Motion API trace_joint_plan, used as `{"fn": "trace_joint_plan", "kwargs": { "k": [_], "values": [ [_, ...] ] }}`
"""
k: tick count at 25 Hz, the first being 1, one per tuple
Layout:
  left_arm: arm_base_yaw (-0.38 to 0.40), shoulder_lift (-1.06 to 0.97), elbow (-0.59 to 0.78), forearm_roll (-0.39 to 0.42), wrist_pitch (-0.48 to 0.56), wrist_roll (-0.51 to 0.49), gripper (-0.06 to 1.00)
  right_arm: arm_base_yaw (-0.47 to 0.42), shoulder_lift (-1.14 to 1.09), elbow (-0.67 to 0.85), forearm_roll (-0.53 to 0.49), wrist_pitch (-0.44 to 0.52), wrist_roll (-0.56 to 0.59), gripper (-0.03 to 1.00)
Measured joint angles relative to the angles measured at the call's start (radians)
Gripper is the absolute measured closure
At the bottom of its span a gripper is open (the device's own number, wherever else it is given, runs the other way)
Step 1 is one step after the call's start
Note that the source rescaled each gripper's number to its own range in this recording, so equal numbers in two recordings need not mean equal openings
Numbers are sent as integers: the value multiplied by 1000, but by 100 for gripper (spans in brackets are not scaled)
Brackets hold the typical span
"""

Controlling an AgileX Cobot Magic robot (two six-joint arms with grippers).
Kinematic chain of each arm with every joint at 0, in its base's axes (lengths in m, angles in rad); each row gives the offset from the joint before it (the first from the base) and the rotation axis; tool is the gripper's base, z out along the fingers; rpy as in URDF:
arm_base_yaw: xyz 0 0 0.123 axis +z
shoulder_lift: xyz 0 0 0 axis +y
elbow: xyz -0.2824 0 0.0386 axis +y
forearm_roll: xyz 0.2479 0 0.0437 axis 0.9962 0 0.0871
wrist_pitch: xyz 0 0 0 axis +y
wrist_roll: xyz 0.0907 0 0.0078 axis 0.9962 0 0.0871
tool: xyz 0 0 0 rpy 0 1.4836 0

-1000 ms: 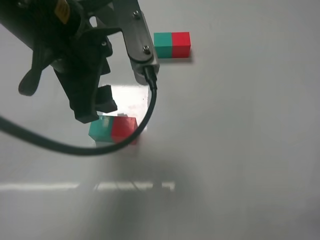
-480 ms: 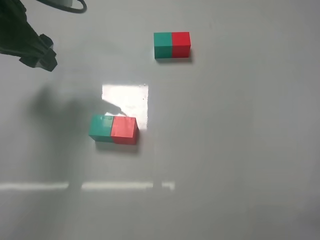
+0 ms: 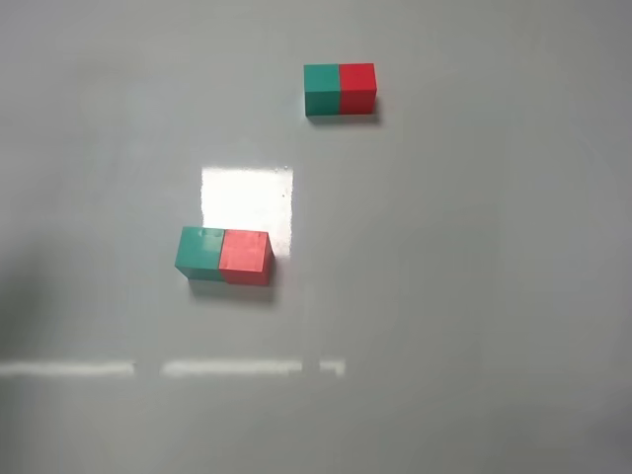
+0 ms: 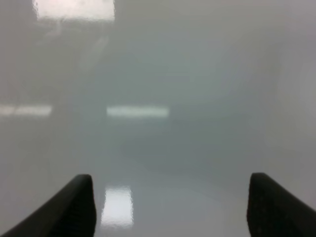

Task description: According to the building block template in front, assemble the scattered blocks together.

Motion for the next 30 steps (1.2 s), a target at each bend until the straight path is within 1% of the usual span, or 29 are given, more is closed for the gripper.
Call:
{"fn": "trace_joint_plan", "kwargs": {
  "k": [3,5,11,12,13,18,20,25,30],
  "values": [
    [30,-97,154,-1,4,-18,19,0,0,0,0,0,0,41],
    [36,-177,268,-1,5,-39,19,0,0,0,0,0,0,41],
    [38,-457,543,-14,6,-107,19,0,0,0,0,0,0,41],
    [38,-503,588,-27,7,-107,19,0,0,0,0,0,0,41],
    [38,-546,632,-59,8,-104,19,0,0,0,0,0,0,41],
    [38,-716,805,-220,9,-14,19,0,0,0,0,0,0,41],
    [38,-768,858,-260,9,5,19,0,0,0,0,0,0,41],
    [38,-870,963,-321,-4,19,20,0,0,0,0,0,0,41],
    [38,-956,1061,-344,-55,25,20,0,0,0,0,0,0,43]
  ]
}}
